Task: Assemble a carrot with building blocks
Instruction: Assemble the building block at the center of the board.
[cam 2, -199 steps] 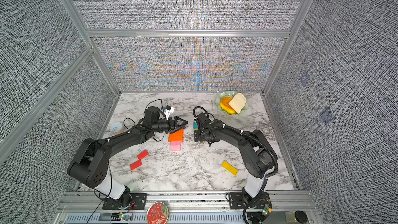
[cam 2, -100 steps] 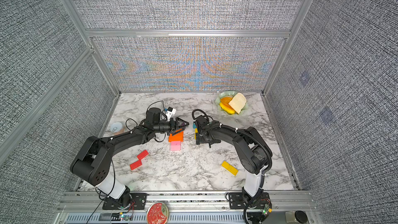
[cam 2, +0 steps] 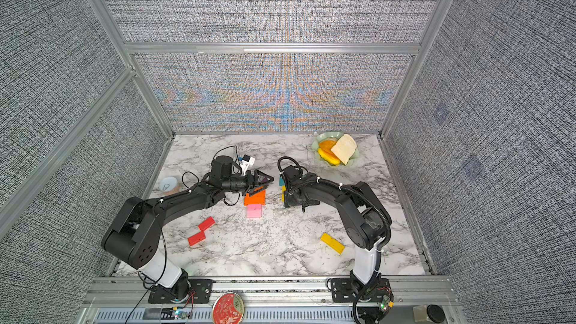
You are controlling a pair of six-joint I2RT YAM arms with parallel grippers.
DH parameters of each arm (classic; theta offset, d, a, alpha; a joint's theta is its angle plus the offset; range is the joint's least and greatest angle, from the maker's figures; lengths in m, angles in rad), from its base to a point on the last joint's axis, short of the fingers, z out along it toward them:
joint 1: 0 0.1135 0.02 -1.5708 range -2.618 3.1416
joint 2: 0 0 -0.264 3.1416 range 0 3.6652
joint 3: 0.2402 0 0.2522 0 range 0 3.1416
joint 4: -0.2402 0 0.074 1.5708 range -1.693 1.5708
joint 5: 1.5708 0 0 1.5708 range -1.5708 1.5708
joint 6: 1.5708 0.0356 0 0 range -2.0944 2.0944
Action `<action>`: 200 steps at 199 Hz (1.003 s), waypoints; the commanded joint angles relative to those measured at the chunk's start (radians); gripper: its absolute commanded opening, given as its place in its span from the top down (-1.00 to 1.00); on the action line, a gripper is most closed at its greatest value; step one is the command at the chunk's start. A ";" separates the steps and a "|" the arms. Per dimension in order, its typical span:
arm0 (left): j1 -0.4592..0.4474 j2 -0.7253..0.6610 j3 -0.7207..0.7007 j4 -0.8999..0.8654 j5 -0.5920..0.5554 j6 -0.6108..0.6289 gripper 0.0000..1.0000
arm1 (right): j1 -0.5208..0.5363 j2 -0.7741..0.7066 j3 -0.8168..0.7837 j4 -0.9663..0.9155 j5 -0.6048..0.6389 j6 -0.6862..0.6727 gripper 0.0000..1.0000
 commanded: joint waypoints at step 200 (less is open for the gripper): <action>-0.002 -0.001 0.004 0.037 0.025 -0.007 -0.49 | -0.017 0.029 0.042 -0.076 0.075 -0.054 -0.96</action>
